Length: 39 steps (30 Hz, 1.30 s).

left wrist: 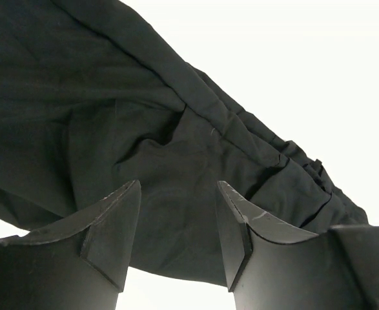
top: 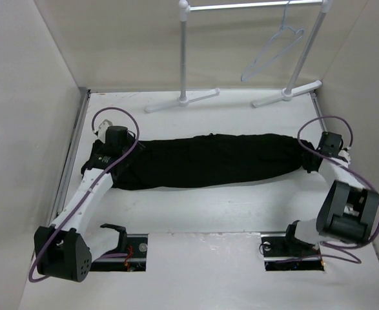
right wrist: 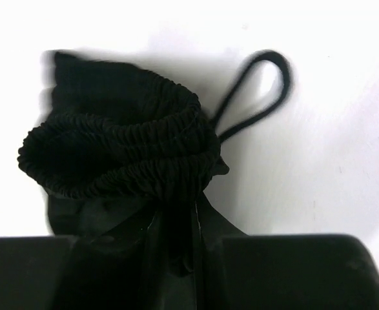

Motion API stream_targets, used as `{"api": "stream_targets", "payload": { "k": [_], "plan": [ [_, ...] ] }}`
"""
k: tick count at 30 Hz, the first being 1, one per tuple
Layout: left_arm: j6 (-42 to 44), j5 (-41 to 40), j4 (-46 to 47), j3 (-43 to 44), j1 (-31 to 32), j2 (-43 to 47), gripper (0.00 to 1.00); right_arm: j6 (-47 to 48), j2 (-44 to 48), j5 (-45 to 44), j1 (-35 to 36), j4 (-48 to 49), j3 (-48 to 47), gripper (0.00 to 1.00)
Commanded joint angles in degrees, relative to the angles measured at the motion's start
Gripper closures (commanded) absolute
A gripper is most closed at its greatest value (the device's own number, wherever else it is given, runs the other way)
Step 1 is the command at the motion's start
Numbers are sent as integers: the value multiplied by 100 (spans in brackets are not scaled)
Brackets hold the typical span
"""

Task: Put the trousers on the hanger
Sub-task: Fold the trousers at the center of the board.

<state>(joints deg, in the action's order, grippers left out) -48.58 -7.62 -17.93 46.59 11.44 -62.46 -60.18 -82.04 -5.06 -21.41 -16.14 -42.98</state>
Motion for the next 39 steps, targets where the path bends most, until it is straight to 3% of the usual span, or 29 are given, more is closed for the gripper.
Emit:
{"api": "stream_targets", "payload": {
  "k": [1,7,14,18,23,29,32,34,38,39],
  "plan": [
    [-29,-29,-131,315,90,111,53,304,1065,-785,53,-353,-429,83],
    [-20,-371,-307,1166,959,-152,53,1095,2314,-900,-219,-1206,-1676,83],
    [-29,-820,-720,2108,1909,-294,53,1834,2570,-733,104,-1804,-3005,82],
    [-29,-1075,-983,2039,1946,57,51,1853,2702,-1005,1500,-1980,-3172,81],
    [15,-1032,-1326,1784,1357,690,50,1431,2220,-2093,3933,-2270,-3839,81],
    [33,-759,-1450,1240,558,1402,50,782,650,-3176,6649,-2358,-4674,80],
    [33,-557,-1450,985,92,1631,49,438,-440,-3300,7582,-2367,-5130,78],
    [33,-373,-1459,870,-233,1754,49,245,-1232,-3308,8128,-2420,-5526,71],
    [59,23,-1520,764,-822,1842,48,-2,-2621,-2819,8710,-2429,-6019,19],
    [76,67,-1520,755,-945,1851,48,41,-2816,-2451,8763,-2403,-6107,14]
  ]
}}
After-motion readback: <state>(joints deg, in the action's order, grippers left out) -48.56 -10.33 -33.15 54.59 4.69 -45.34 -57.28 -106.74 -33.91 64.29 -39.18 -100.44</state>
